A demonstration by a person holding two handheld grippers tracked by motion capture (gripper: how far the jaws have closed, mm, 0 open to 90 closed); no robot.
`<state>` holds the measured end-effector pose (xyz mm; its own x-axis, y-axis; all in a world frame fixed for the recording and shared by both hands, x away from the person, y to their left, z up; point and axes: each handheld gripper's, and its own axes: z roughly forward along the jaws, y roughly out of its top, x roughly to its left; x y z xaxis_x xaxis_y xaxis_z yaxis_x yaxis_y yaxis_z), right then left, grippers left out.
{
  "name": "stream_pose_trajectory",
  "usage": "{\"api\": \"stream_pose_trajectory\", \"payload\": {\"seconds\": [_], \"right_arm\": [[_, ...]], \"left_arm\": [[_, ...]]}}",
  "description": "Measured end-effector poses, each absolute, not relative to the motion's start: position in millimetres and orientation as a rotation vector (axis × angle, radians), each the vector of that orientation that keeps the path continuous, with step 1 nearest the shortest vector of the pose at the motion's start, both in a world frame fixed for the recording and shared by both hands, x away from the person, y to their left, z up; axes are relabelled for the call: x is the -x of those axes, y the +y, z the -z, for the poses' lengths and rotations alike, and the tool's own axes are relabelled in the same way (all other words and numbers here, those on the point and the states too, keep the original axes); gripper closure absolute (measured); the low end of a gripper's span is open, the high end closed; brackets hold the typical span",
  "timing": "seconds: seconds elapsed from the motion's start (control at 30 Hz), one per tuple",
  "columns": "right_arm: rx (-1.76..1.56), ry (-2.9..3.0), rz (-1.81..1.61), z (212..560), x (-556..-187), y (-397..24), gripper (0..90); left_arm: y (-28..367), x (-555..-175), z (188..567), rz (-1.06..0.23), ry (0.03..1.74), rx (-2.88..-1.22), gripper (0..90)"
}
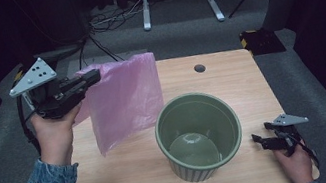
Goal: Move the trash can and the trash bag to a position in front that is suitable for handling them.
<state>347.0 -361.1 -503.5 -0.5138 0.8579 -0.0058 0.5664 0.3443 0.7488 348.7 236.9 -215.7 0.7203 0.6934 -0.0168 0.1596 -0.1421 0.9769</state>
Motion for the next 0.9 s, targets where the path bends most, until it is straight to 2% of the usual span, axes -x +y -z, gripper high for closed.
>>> {"api": "stream_pose_trajectory", "payload": {"seconds": [0.9], "right_arm": [[-1.251, 2.214, -0.992, 503.5, -347.0, -361.1, 25.0]], "left_arm": [[242.8, -345.1, 164.5, -0.614, 0.644, -1.653, 89.7]]}}
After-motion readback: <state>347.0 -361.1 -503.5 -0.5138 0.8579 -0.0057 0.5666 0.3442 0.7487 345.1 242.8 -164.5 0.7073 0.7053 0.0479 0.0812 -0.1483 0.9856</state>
